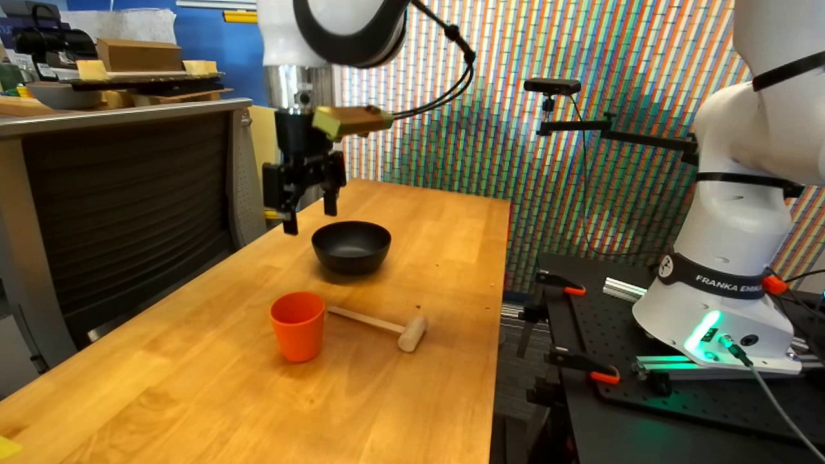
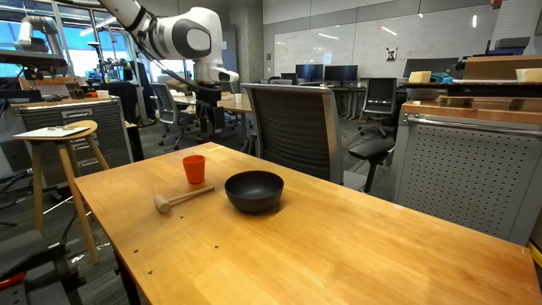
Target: Take the orange cup and put it in the black bowl
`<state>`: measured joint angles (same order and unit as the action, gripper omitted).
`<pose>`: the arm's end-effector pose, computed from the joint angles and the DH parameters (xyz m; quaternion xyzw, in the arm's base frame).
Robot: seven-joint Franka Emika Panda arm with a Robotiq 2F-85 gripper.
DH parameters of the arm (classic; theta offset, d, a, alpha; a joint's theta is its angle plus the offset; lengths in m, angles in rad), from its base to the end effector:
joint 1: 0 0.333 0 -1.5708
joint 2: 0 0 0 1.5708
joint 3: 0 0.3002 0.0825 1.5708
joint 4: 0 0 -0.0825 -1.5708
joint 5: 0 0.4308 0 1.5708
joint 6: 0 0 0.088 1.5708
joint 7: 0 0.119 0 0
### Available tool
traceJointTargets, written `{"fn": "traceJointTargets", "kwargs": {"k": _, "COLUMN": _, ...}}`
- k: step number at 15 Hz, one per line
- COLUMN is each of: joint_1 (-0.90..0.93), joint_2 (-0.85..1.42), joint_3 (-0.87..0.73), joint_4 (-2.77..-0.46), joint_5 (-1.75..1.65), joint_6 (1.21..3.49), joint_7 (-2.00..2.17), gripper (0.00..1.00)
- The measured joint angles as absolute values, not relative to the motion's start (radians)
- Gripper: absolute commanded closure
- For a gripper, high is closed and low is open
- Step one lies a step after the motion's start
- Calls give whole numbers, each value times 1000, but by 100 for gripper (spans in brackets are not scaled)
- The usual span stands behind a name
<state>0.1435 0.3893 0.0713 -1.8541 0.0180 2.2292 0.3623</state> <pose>0.6499 0.1410 0.2560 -0.9964 0.0818 0.0123 0.0179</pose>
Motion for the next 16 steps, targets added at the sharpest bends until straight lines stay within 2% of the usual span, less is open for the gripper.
{"fn": "traceJointTargets", "kwargs": {"k": 6, "joint_1": 221, "joint_2": 699, "joint_3": 65, "joint_4": -1622, "joint_5": 11, "joint_6": 2146, "joint_7": 407, "gripper": 0}}
{"fn": "traceJointTargets", "kwargs": {"k": 7, "joint_1": 224, "joint_2": 728, "joint_3": 63, "joint_4": -1588, "joint_5": 11, "joint_6": 2123, "joint_7": 412, "gripper": 25}}
{"fn": "traceJointTargets", "kwargs": {"k": 8, "joint_1": 226, "joint_2": 750, "joint_3": 60, "joint_4": -1558, "joint_5": 11, "joint_6": 2102, "joint_7": 418, "gripper": 26}}
{"fn": "traceJointTargets", "kwargs": {"k": 14, "joint_1": 224, "joint_2": 810, "joint_3": 31, "joint_4": -1454, "joint_5": 22, "joint_6": 2037, "joint_7": 434, "gripper": 74}}
{"fn": "traceJointTargets", "kwargs": {"k": 16, "joint_1": 223, "joint_2": 813, "joint_3": 28, "joint_4": -1440, "joint_5": 28, "joint_6": 2020, "joint_7": 441, "gripper": 87}}
